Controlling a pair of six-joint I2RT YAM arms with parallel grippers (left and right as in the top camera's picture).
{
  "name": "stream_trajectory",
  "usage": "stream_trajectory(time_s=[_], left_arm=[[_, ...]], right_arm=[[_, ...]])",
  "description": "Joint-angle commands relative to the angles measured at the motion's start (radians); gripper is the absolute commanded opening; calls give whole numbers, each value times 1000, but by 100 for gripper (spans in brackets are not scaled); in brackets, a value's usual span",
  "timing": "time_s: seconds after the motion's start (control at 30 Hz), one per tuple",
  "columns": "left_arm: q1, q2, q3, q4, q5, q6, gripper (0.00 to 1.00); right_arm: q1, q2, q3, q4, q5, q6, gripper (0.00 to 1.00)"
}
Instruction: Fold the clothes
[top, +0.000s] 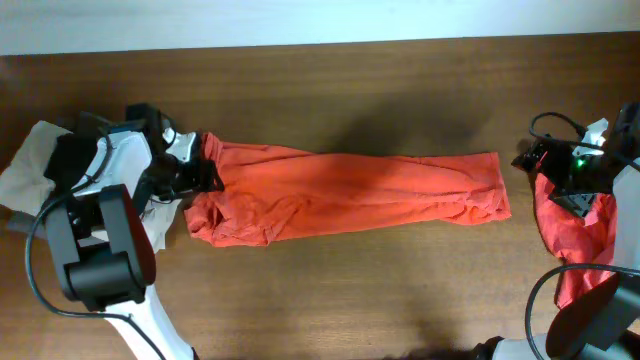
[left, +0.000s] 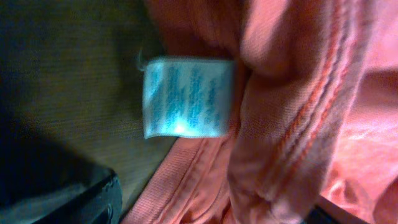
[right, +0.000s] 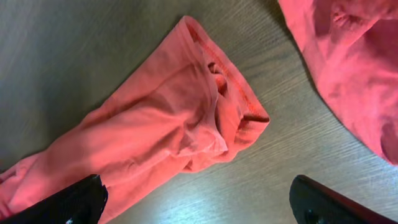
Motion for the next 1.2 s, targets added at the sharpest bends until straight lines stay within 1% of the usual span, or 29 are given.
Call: stream_trajectory(time_s=[0.0, 0.1, 0.23, 0.33, 0.37, 0.4, 0.47, 0.5, 0.53, 0.7, 0.77, 0.83, 1.07, 1.17], left_arm=[[-13, 74, -3, -2, 101, 101, 78], [-27, 98, -3, -23, 149, 101, 75], [-49, 103, -3, -34, 171, 101, 65], [-58, 103, -3, -41, 191, 101, 53], [-60, 103, -3, -43, 192, 101, 42], [-60, 103, -3, -47, 195, 101, 35], [-60, 103, -3, -53, 194, 101, 14], [-60, 103, -3, -55, 193, 101, 5], [-60, 103, -2, -60, 193, 100, 1], [-59, 84, 43, -130, 175, 60, 1], [-62, 63, 82, -175, 137, 39, 1], [-72, 29, 123, -218, 81, 17, 1], [-204, -119, 263, -336, -241, -150, 1], [-272, -138, 296, -361, -321, -176, 1]], right_arm=[[6, -13, 13, 0, -6, 5, 99], [6, -13, 13, 0, -6, 5, 99], [6, -13, 13, 0, -6, 5, 99], [6, -13, 13, 0, -6, 6, 99], [6, -13, 13, 0, -6, 5, 99], [6, -13, 13, -1, -6, 5, 99], [6, -13, 13, -1, -6, 6, 99], [6, -13, 13, 0, -6, 6, 99], [6, -13, 13, -1, -6, 6, 99], [6, -13, 13, -1, -6, 6, 99], [6, -13, 13, -1, -6, 6, 99], [6, -13, 13, -1, -6, 6, 99], [6, -13, 13, -1, -6, 6, 99], [6, -13, 13, 0, -6, 6, 99]])
